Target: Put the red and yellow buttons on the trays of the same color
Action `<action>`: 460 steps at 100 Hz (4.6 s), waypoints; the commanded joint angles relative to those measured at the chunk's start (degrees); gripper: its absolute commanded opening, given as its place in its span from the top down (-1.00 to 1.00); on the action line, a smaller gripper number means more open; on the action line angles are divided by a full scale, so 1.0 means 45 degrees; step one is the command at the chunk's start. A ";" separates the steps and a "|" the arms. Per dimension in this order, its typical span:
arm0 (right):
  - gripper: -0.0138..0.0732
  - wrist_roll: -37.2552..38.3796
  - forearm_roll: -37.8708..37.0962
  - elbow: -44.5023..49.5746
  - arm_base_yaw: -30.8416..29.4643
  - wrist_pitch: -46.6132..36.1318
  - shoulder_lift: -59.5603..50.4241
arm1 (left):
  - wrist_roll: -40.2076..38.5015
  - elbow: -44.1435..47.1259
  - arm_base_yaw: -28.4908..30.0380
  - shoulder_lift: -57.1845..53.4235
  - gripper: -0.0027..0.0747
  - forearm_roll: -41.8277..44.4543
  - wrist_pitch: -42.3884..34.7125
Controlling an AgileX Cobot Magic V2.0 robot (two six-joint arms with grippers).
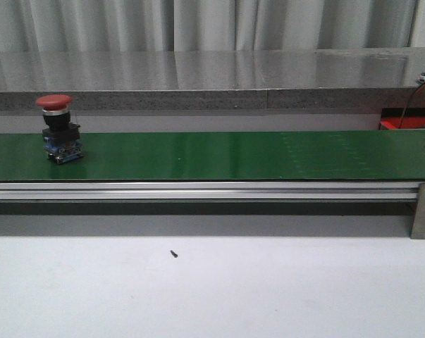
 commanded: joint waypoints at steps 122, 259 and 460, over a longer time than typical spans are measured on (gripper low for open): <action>0.84 -0.0129 0.0158 -0.0318 -0.0006 -0.0738 -0.0158 | 0.0617 -0.0035 -0.5887 -0.2900 0.31 -0.1351 0.1066; 0.60 -0.0129 0.0169 -0.0318 -0.0006 -0.0708 -0.0158 | 0.2138 0.9996 -0.6663 -1.8380 0.67 -0.2687 -0.2441; 0.23 -0.0145 -0.0093 -1.0285 0.1491 0.2761 1.0950 | 0.2138 1.0365 -0.6663 -1.8887 0.98 -0.2687 -0.2699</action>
